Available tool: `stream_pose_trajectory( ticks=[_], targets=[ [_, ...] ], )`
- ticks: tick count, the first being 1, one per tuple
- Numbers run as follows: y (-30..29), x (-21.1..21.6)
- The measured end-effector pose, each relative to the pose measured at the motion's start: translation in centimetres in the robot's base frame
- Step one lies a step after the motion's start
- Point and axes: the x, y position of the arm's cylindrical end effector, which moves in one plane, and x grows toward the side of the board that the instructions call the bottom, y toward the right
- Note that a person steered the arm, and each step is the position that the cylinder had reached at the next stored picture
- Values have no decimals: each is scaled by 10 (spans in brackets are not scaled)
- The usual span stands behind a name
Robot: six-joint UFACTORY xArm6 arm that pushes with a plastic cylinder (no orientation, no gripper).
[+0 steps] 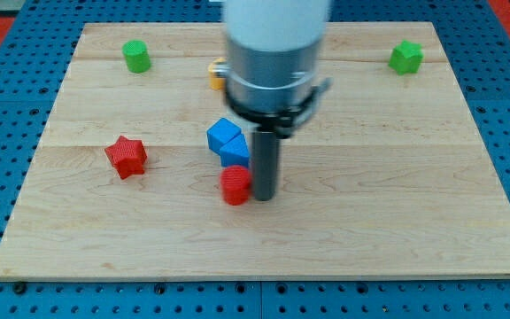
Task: Push the red circle closer to the red star
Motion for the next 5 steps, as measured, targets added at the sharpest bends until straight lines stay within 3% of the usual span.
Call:
stream_pose_trajectory(
  ticks=[1, 3, 5],
  targets=[
    [-44, -2],
    [-25, -9],
    [-99, -22]
  ],
)
